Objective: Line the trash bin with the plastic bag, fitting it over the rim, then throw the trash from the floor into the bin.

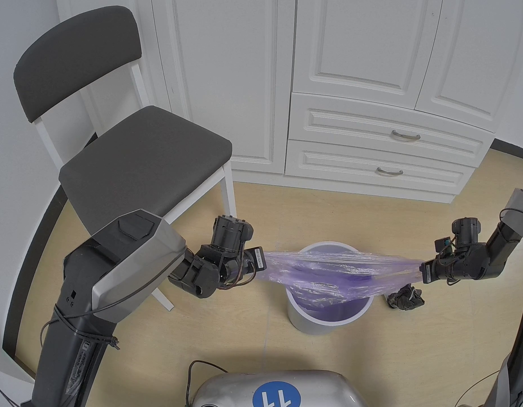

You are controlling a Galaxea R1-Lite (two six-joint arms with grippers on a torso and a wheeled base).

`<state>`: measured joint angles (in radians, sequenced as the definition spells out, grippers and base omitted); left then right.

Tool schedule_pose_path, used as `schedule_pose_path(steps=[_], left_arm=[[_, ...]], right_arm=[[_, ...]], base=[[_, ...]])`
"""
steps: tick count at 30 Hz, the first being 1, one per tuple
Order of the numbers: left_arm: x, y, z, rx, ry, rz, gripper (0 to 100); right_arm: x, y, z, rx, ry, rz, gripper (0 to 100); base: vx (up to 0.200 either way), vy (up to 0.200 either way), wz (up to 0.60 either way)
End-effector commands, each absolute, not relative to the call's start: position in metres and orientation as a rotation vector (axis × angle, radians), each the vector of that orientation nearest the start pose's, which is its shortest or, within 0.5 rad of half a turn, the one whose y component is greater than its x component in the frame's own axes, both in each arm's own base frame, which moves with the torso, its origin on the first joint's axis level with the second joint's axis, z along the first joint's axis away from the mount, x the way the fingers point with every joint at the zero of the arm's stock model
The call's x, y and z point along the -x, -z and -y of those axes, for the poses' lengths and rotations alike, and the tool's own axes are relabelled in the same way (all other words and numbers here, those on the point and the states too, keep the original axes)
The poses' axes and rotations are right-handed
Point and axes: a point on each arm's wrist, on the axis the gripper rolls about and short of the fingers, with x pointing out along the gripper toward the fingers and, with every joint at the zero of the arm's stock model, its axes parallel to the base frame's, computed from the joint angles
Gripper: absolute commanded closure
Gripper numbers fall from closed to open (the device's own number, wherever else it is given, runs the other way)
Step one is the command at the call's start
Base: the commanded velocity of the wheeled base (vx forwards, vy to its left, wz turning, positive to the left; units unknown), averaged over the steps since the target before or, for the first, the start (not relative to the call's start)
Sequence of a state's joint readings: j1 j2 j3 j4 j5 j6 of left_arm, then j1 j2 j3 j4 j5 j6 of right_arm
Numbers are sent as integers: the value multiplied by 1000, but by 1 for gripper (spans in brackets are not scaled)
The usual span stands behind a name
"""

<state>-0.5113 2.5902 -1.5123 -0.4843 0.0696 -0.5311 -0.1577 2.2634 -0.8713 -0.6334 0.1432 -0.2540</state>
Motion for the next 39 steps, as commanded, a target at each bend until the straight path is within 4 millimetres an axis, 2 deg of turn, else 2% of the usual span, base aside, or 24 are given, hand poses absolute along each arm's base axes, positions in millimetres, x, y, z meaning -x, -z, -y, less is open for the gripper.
schedule_pose_path(steps=[1,8,12,15,21,31,39], left_arm=[[-428,19,236,338,257,-673,100],[-417,24,233,315,257,-714,100],[-407,26,229,275,279,-749,100],[-393,24,222,249,325,-793,100],[-375,22,214,244,360,-817,100],[-350,35,214,207,406,-810,100],[-347,38,217,199,413,-822,100]], right_arm=[[-363,-6,56,143,-83,-745,100],[-347,-14,55,221,-114,-755,100],[-336,-13,62,290,-131,-774,100],[-325,-13,71,375,-148,-792,100],[-311,-16,70,412,-207,-791,100],[-294,-2,68,465,-294,-845,100],[-289,13,69,469,-320,-895,100]], base=[[0,0,0],[0,0,0],[0,0,0],[0,0,0],[0,0,0],[0,0,0],[0,0,0]])
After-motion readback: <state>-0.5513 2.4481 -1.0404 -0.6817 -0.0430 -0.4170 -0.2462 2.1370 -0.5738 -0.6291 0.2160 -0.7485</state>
